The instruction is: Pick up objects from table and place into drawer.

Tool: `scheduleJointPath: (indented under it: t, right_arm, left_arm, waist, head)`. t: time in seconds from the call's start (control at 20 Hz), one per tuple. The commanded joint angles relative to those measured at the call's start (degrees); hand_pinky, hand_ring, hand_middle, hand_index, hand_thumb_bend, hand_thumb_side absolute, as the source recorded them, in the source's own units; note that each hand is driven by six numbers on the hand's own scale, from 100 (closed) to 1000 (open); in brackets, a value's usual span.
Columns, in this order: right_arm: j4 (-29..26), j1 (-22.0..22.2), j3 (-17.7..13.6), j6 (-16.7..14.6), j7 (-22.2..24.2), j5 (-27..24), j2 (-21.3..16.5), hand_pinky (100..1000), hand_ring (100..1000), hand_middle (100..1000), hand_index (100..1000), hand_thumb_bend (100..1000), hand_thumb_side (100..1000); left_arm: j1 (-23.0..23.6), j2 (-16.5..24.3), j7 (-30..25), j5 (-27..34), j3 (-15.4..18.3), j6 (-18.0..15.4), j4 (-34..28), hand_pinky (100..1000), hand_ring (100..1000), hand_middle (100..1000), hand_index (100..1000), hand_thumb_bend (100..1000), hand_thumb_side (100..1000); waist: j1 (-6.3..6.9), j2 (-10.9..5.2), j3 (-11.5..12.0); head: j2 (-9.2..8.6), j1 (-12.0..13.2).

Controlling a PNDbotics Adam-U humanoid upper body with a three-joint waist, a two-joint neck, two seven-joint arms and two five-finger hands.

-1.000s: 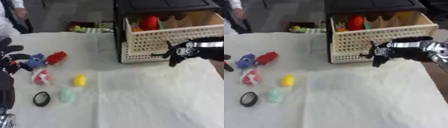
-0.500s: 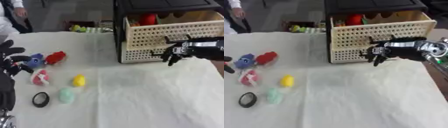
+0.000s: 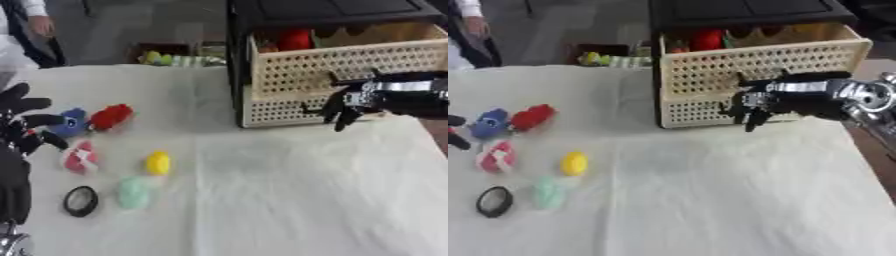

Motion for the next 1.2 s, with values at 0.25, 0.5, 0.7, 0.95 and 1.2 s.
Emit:
scheduleJointPath:
  t: [0.25,0.5,0.7,0.95,1.2]
  right_arm:
    - [4.8,-4.3,-1.3,-1.0,0.2,2.1,1.2,831,705,704,807,100,1000]
    - [8.1,-6.0,-1.2,-1.5,1.1,3.3,2.5,825,701,700,804,100,1000]
    - [11.1,-7.3,-1.3,-1.8,1.3,4.2,3.8,819,691,688,799,100,1000]
    - [14.2,-8.6,-1.5,-2.3,1.2,5.4,5.2,817,688,680,801,100,1000]
    - [12.8,-6.0,-1.7,-3.5,1.6,4.3,3.1,813,686,680,800,100,1000]
  left_arm:
    - [-0.6,-0.1,-0.6,-0.1,-0.1,0.1,-0.8,413,600,638,835,112,1000]
    - [-0.6,-0.2,-0.8,-0.2,-0.1,0.2,-0.8,413,601,637,835,112,1000]
    - [-0.7,-0.3,-0.9,-0.1,0.0,0.1,-0.8,414,601,637,835,113,1000]
    - [-0.6,-0.3,-1.0,0.0,0.0,0.0,-0.8,416,602,638,835,114,1000]
    - [-0.7,-0.4,-1.0,0.1,0.1,0.0,-0.8,418,603,639,836,114,1000]
  waist:
    - [-0.29,-0.71,0.1]
    - [-0.38,-0.36,0.3]
    - [-0.37,-0.20,0.4]
    - [-0.25,-0.19,0.4]
    - [-0.14,-0.35,0.3]
  head:
    - [-1.19,-0.2]
    - [-1.51,-0.3]
    - [-1.78,-0.4]
    - [-1.75,-0.4]
    - [-1.61,-0.3]
